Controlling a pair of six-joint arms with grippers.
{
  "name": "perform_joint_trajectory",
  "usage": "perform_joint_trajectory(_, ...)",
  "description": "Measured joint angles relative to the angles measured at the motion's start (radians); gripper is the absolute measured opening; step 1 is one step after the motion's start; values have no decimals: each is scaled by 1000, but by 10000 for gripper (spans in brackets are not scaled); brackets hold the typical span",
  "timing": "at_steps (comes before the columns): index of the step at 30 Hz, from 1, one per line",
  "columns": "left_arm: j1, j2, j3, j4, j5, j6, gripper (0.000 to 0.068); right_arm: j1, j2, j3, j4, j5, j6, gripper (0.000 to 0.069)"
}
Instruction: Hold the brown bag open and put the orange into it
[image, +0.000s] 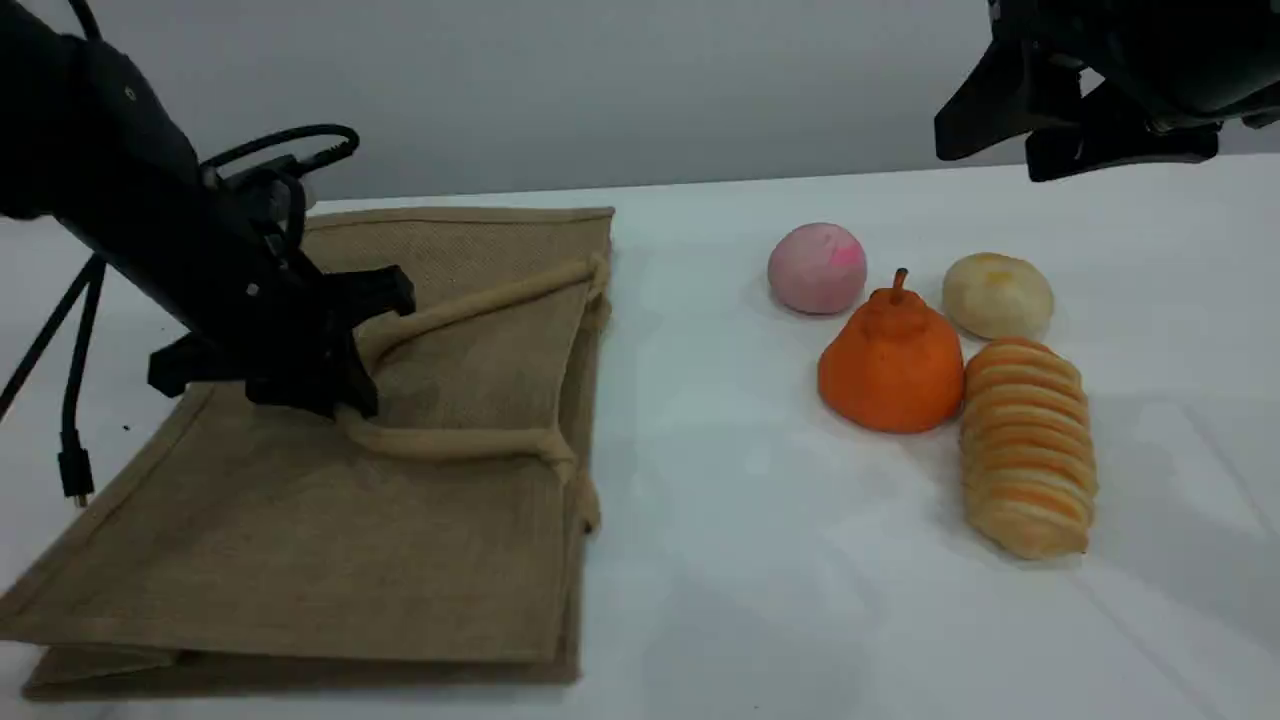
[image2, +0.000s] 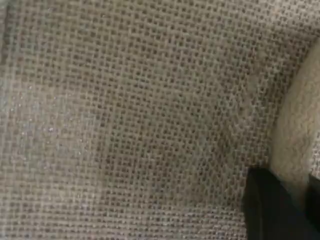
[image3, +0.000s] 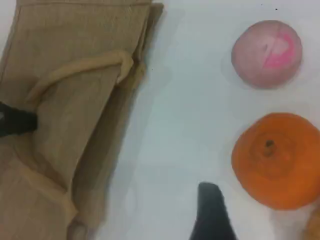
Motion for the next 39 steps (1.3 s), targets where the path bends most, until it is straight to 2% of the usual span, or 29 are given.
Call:
perform_joint_trajectory(4, 1, -55, -59, 1, 112, 56, 87, 0, 0, 0, 1, 2, 0, 409)
perform_joint_trajectory(11, 1, -223, -179, -1, 374, 123, 87, 0, 6, 0, 67, 21, -62, 409)
perform_joint_trajectory(17, 0, -413, -184, 7, 537, 140, 87, 0, 57, 0, 171, 32, -159, 409)
perform_joint_trajectory(20, 0, -510, -184, 45, 615, 140, 87, 0, 84, 0, 222, 32, -213, 409)
perform_joint_trajectory(26, 0, -654, -184, 128, 694, 108, 87, 0, 140, 0, 382, 31, -377, 409)
perform_joint_trajectory(30, 0, -702, -186, 132, 716, 107, 87, 0, 184, 0, 463, 27, -490, 409)
perform_joint_trajectory(39, 0, -702, -272, 121, 794, 106, 87, 0, 270, -68, 462, 24, -511, 409)
